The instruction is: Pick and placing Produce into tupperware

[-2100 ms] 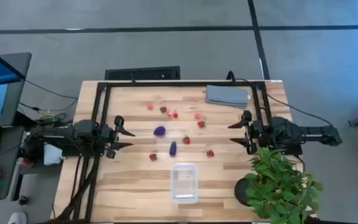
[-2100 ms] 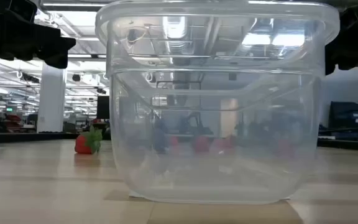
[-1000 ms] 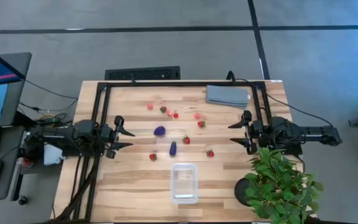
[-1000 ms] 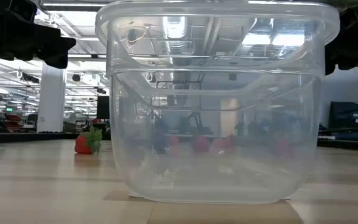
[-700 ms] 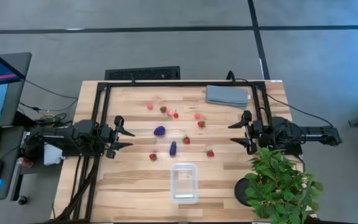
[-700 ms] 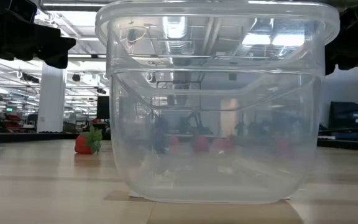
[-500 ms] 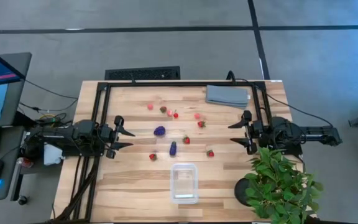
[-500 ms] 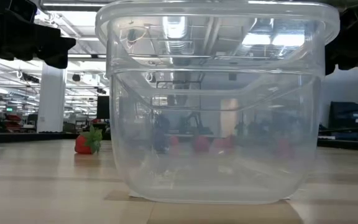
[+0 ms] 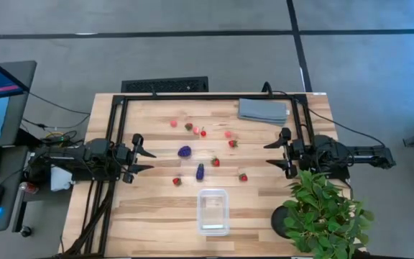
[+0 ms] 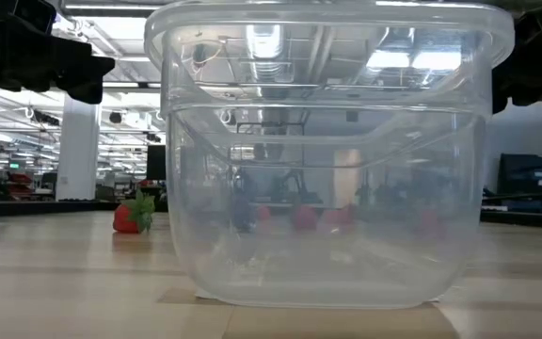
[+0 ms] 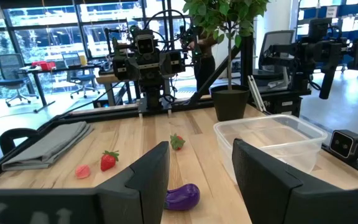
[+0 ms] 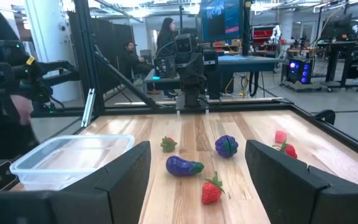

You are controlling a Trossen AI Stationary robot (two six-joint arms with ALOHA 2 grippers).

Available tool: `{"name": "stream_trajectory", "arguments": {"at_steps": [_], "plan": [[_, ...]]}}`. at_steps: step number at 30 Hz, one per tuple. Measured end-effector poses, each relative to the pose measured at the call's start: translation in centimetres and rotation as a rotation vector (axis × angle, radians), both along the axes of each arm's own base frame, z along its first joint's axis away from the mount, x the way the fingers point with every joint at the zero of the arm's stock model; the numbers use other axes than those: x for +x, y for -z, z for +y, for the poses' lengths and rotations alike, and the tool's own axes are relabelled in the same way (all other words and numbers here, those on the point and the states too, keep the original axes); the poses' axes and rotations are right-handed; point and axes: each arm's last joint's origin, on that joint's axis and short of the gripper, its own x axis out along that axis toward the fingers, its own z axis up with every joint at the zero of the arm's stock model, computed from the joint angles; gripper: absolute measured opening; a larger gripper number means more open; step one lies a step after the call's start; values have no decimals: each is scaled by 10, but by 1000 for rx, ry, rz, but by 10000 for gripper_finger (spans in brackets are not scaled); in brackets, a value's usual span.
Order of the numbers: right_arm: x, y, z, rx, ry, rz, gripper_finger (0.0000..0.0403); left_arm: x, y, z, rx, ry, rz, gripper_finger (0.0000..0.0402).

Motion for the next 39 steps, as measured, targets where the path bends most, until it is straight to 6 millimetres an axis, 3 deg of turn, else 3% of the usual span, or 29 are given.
{"name": "stream_trajectory", "arguments": {"at_steps": [23,30,39], "plan": [[0,0,0,0,-1,0,286,0,0,0,-13,1,2,167],[0,0,0,0,0,0,286,0,0,0,-150,8,24,167],[0,0,0,0,0,0,286,0,-3,1,-543,-8,40,167]]}}
